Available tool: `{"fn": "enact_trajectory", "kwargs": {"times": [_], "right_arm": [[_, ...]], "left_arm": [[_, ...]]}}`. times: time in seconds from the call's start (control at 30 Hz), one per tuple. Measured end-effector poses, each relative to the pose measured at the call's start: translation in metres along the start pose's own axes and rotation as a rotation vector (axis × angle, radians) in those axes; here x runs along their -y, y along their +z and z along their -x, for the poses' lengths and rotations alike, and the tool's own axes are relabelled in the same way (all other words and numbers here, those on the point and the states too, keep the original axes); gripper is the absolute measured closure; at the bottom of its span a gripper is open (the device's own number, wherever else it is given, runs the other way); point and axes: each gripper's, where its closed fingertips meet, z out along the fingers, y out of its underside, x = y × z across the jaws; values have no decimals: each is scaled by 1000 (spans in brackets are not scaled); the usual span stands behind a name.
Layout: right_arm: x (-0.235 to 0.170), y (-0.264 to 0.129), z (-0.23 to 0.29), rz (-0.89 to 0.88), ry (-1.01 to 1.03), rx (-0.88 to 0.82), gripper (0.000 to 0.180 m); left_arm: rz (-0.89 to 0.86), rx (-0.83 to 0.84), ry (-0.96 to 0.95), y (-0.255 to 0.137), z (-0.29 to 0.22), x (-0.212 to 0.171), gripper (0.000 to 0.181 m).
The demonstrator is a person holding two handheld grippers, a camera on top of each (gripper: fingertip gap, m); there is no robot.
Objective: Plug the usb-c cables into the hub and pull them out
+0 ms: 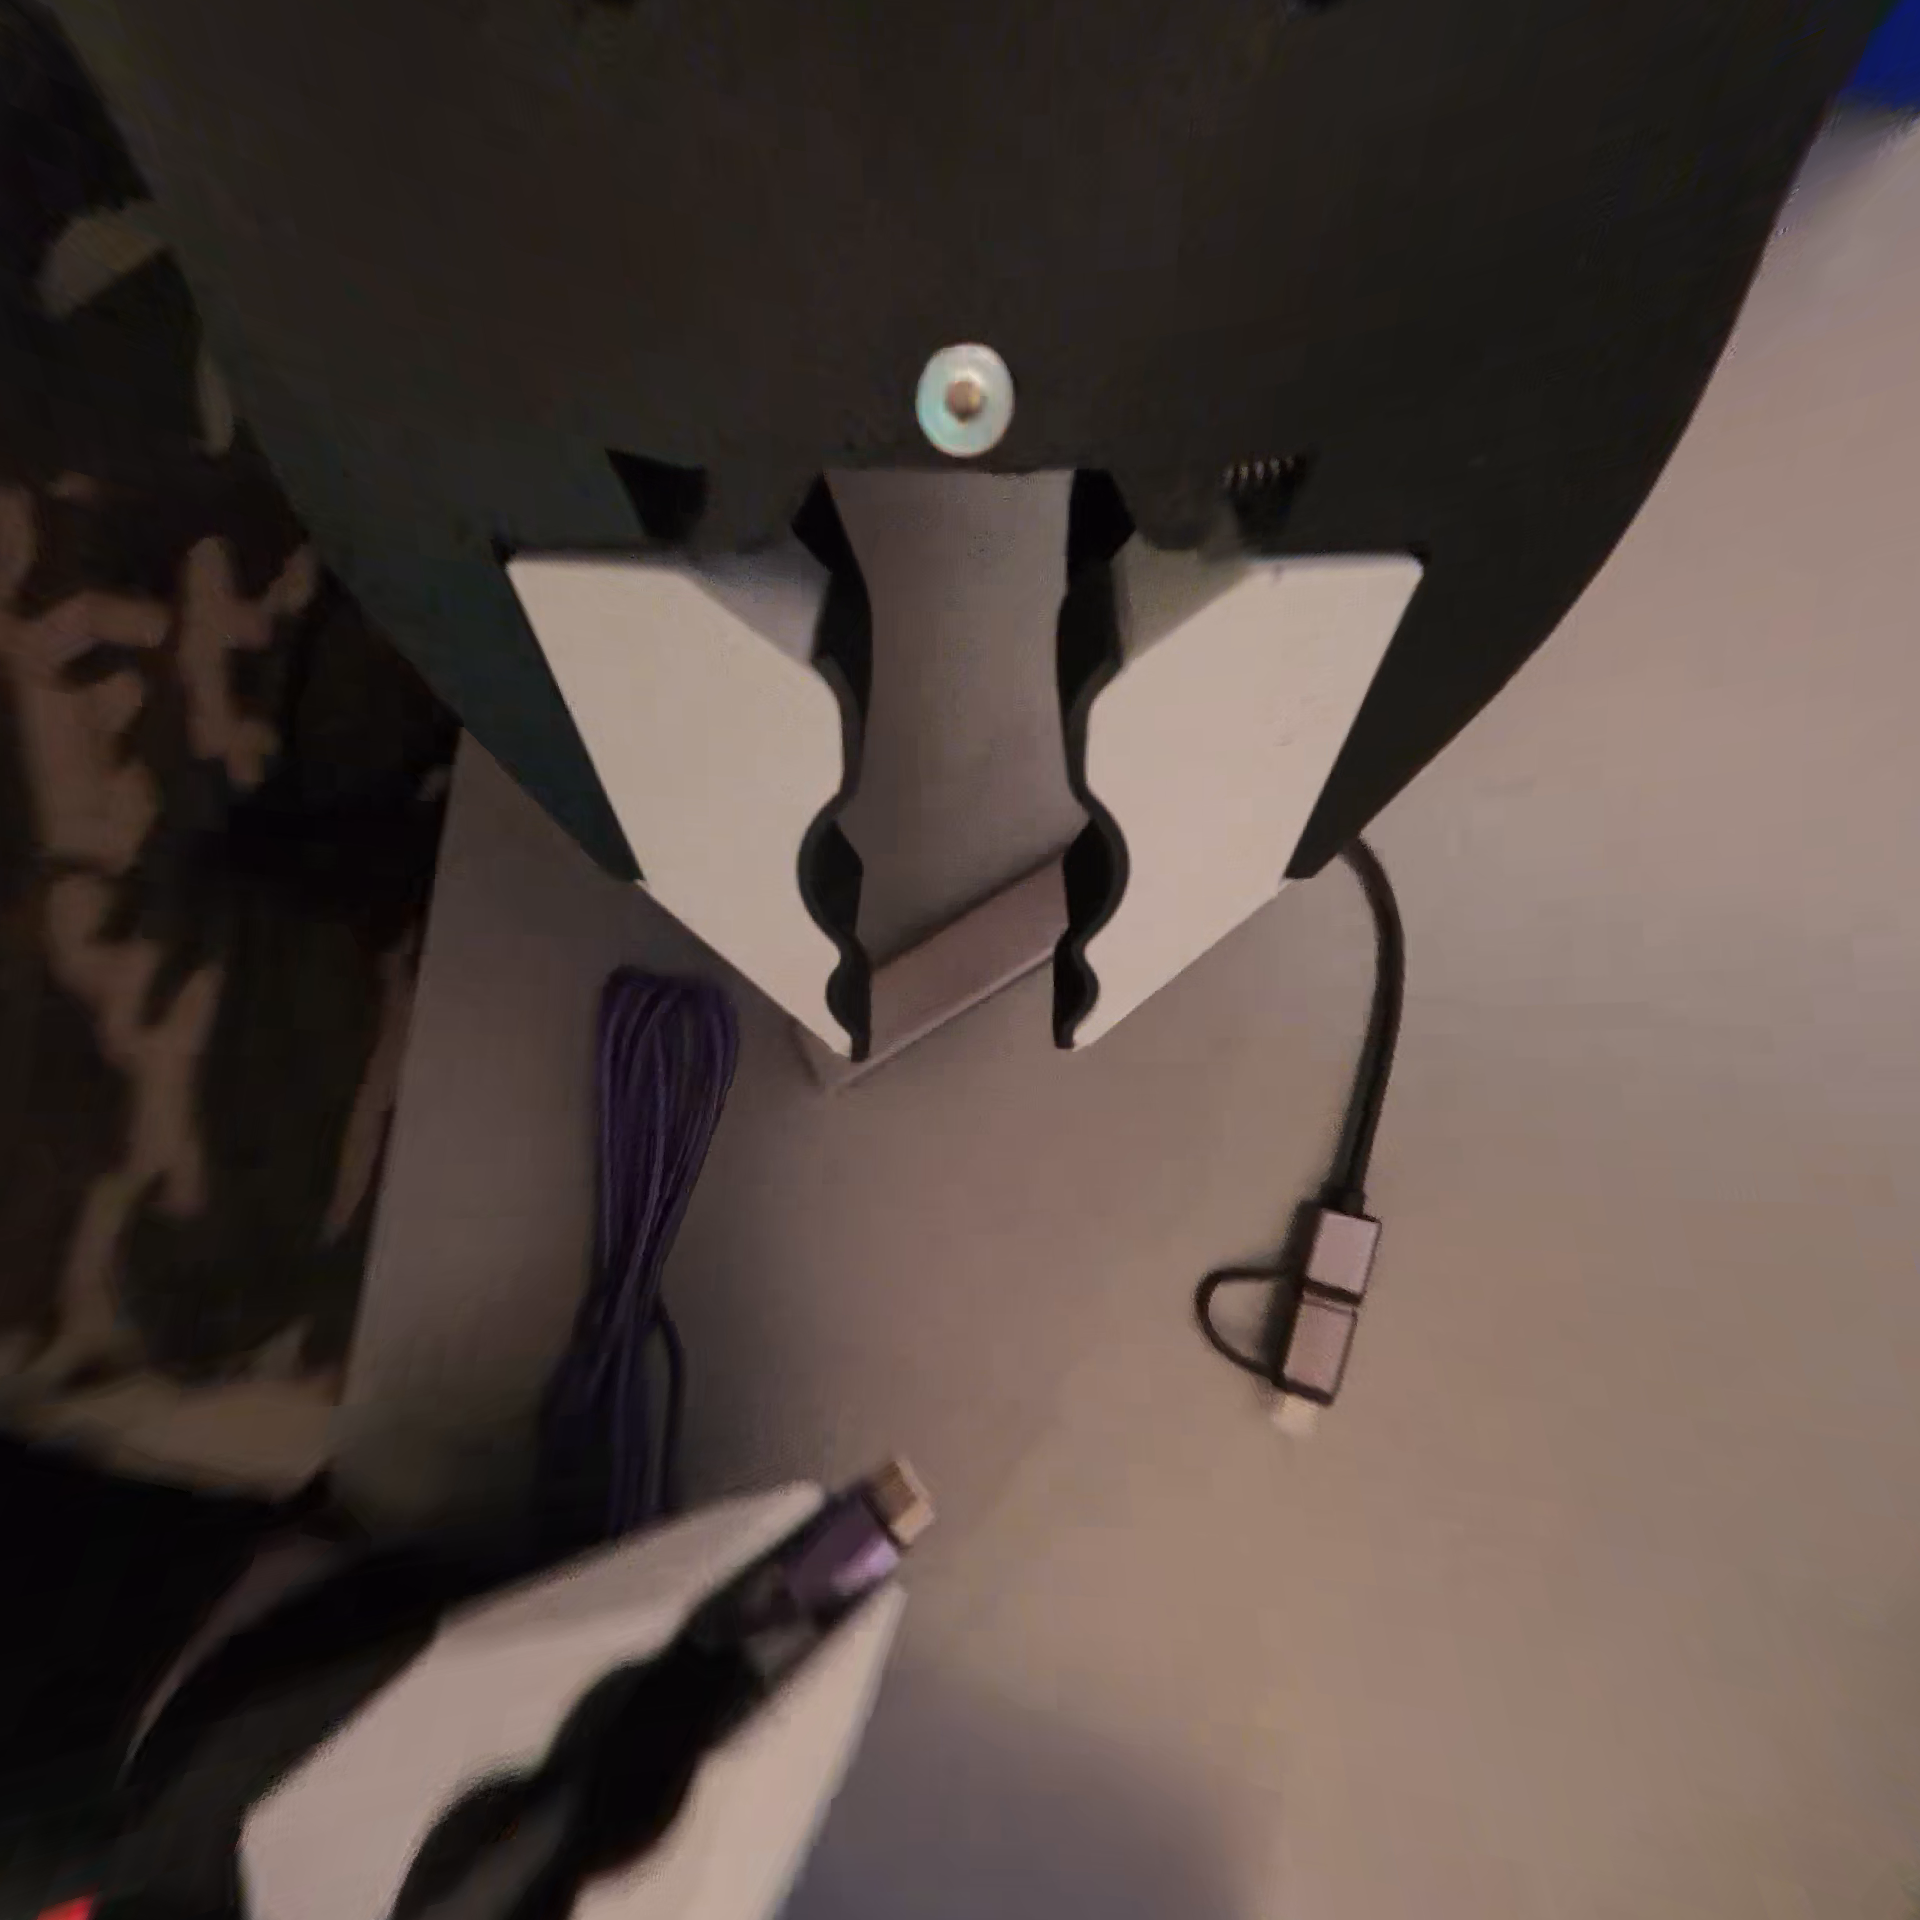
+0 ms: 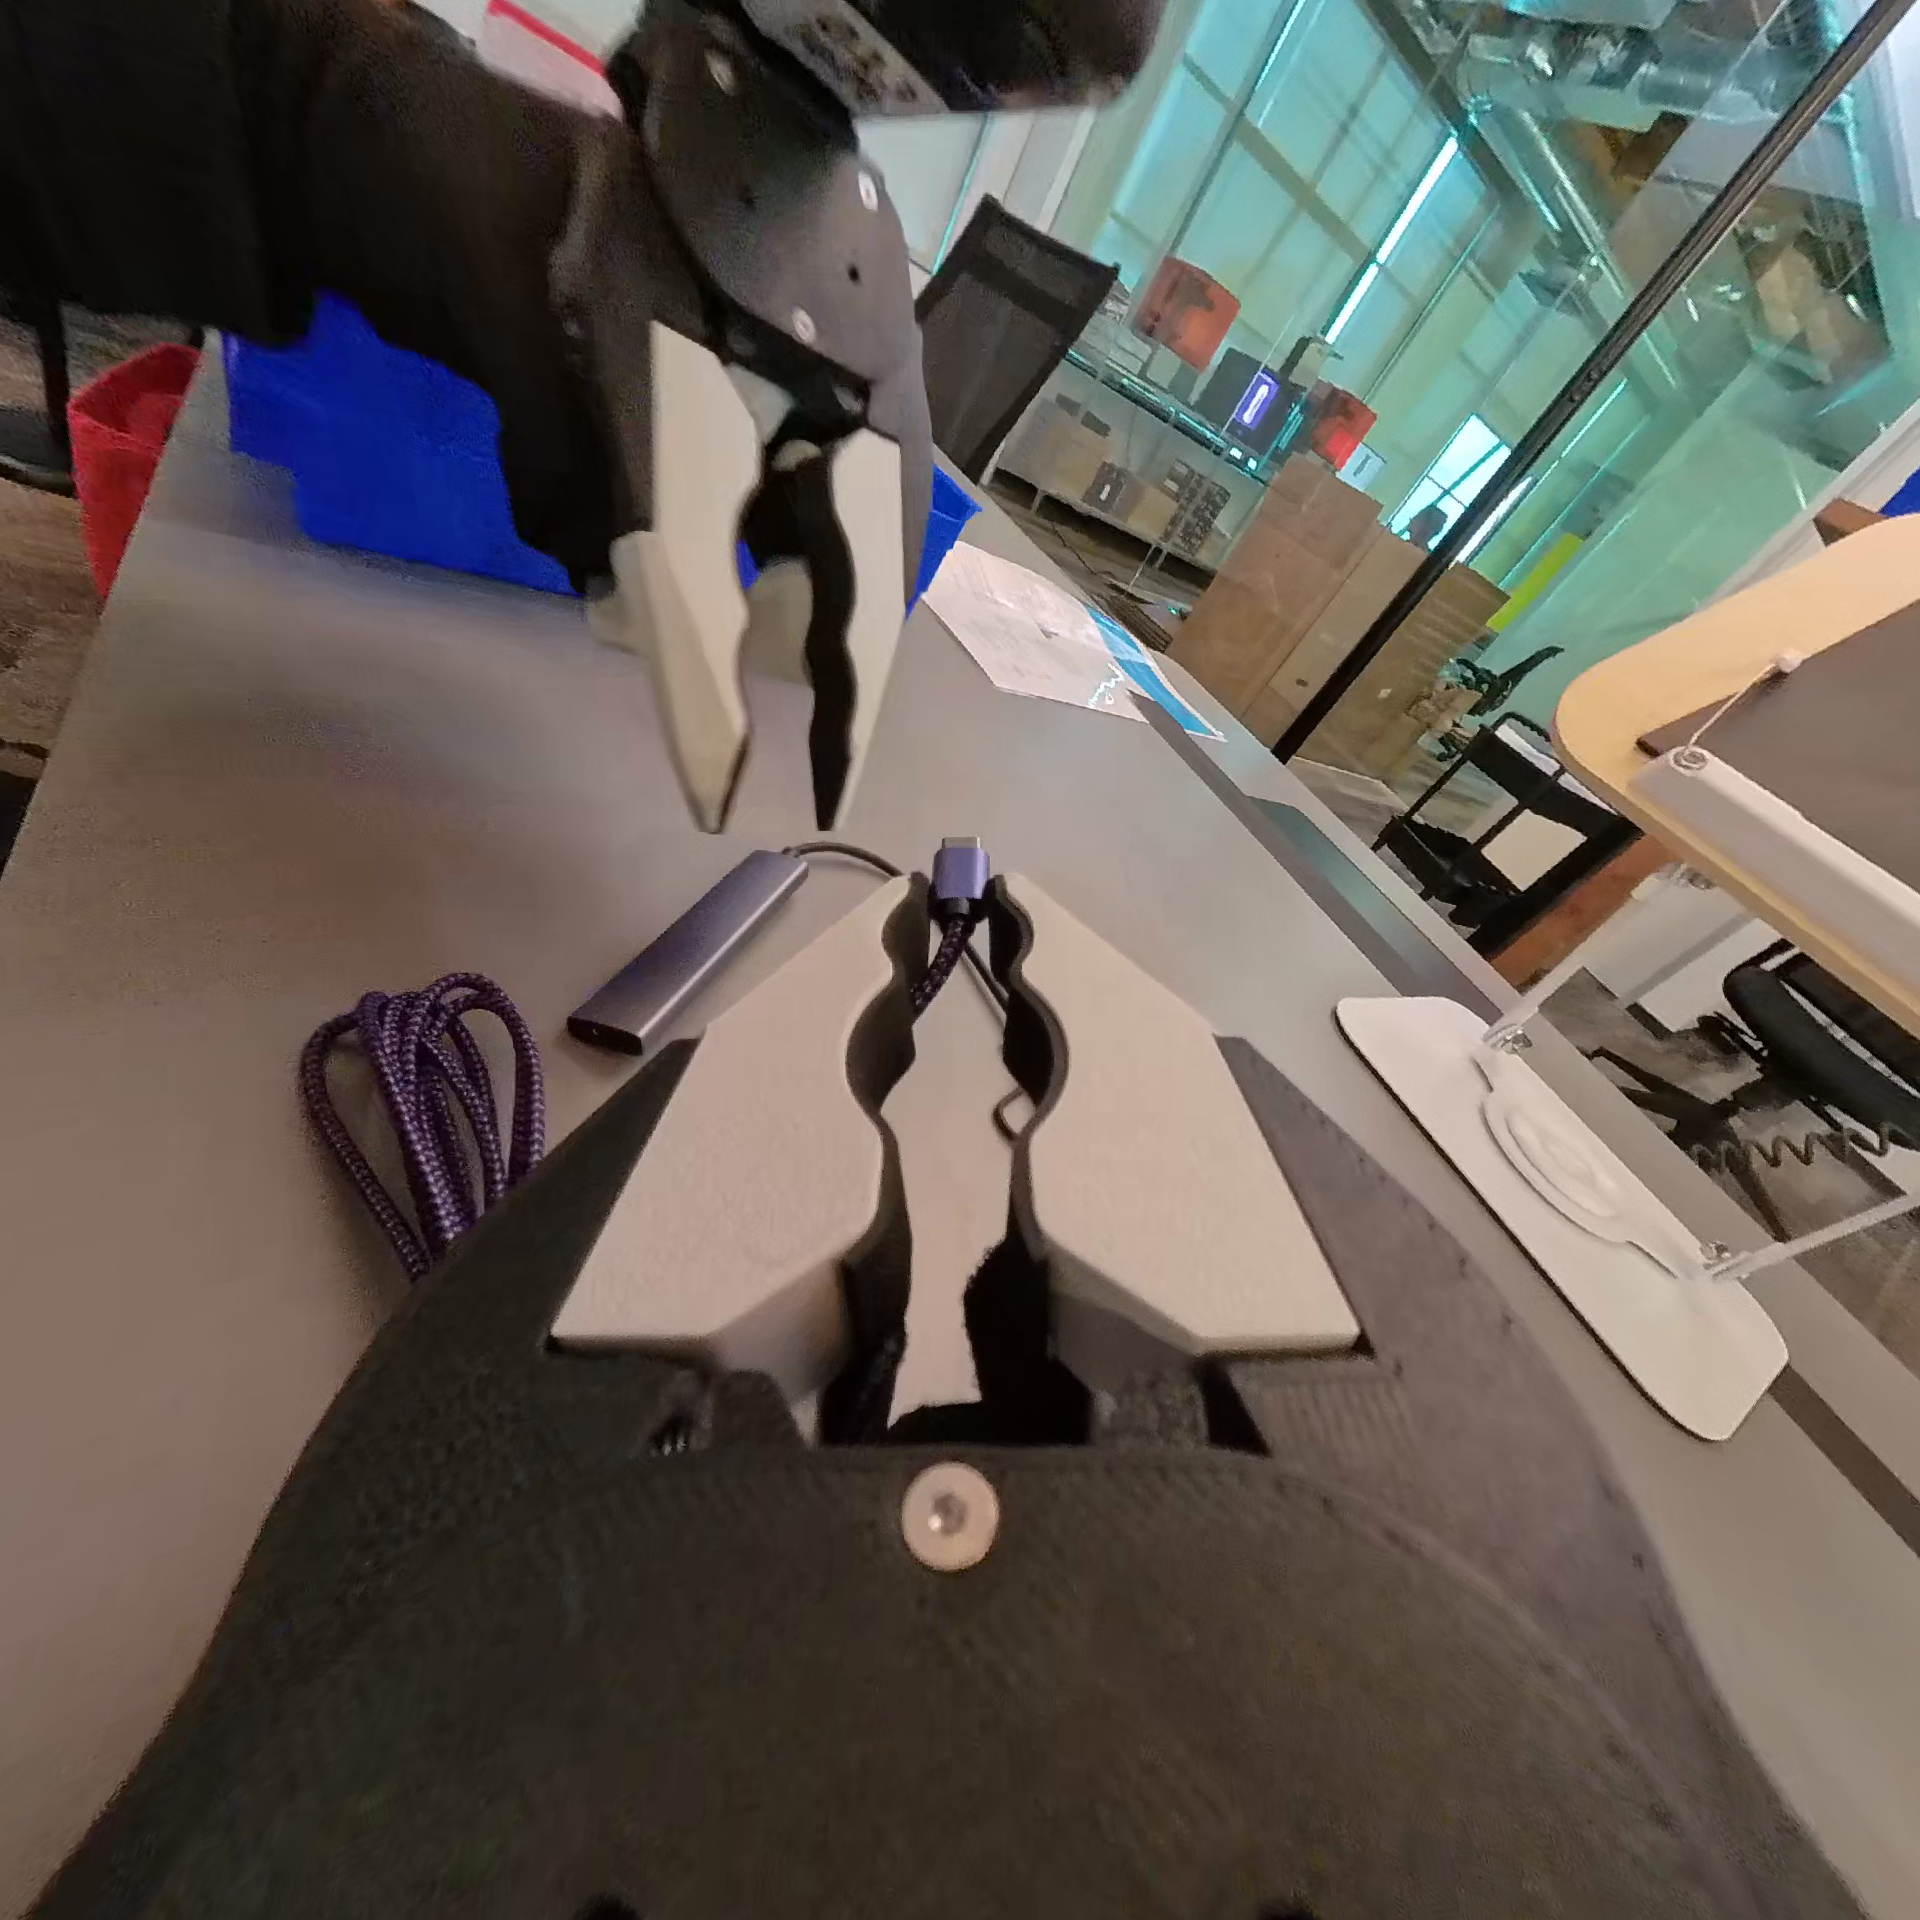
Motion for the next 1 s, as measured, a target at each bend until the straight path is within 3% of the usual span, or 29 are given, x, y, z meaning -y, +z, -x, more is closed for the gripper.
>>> {"fn": "enact_trajectory", "kwargs": {"times": [0.17, 0.3, 0.53, 0.77, 1.0], "right_arm": [[-3, 0, 0, 11, 10, 3, 172], [0, -2, -2, -6, 23, -1, 172], [3, -3, -2, -26, 26, 1, 172], [2, -3, -5, -24, 41, -2, 172], [-8, 3, 6, 26, 46, 58, 171]], "left_arm": [[267, 155, 295, 15, 8, -29, 130], [370, 143, 442, 34, 3, -41, 123], [357, 12, 499, 49, -13, -31, 154], [334, 39, 442, 52, -4, -25, 157], [166, 106, 300, 25, 14, -11, 159]]}}
